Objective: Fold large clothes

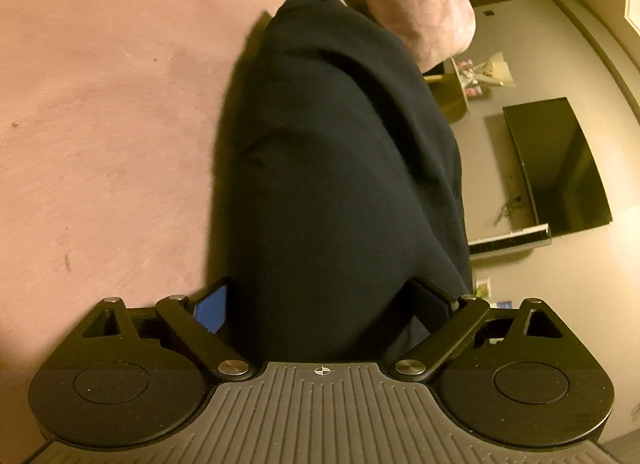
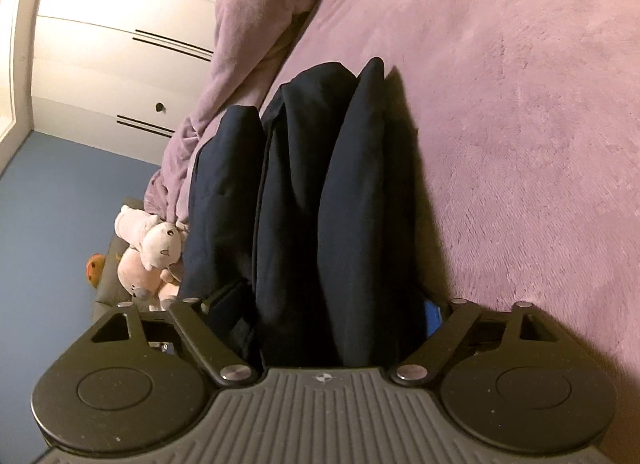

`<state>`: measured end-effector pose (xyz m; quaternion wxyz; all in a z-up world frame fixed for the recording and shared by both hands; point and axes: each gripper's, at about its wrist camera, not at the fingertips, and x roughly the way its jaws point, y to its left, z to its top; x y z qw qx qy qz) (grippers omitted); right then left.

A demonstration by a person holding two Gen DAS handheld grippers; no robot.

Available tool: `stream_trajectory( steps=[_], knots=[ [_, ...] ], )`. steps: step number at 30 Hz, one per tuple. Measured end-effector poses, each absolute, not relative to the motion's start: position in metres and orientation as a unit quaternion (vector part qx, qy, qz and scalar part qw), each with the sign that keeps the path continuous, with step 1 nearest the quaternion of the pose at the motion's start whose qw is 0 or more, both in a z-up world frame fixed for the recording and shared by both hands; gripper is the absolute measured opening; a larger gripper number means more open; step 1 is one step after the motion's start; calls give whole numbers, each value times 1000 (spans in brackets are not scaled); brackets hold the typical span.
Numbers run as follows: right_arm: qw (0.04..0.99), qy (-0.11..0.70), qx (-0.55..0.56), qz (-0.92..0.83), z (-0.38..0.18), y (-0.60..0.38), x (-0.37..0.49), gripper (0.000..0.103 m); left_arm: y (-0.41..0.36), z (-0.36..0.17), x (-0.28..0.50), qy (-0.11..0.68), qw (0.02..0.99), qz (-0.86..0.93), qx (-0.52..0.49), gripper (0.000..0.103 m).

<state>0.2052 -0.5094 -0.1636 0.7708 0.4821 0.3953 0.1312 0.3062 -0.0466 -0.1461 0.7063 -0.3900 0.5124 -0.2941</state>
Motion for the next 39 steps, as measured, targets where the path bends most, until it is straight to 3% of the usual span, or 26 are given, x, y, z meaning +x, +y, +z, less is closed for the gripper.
stream_trajectory(
  steps=[5, 8, 17, 26, 28, 32, 39],
  knots=[
    [776, 397, 471, 136, -159, -505, 203, 65, -49, -136, 307, 507, 715, -303, -374, 78],
    [777, 396, 470, 138, -157, -503, 201, 60, -46, -131, 307, 504, 717, -309, -370, 75],
    [775, 402, 464, 148, -144, -473, 203, 59, -17, -107, 298, 487, 736, -310, -355, 73],
    [750, 435, 445, 223, -152, -366, 237, 59, 100, -94, 264, 454, 787, -208, -362, 74],
    [744, 443, 438, 239, -155, -337, 248, 60, 122, -98, 258, 451, 790, -176, -377, 75],
    [754, 450, 427, 215, -147, -310, 252, 80, 135, -106, 250, 465, 783, -146, -387, 79],
    [814, 419, 386, 112, -102, -334, 210, 80, 144, -84, 225, 430, 829, -121, -337, 80]
  ],
)
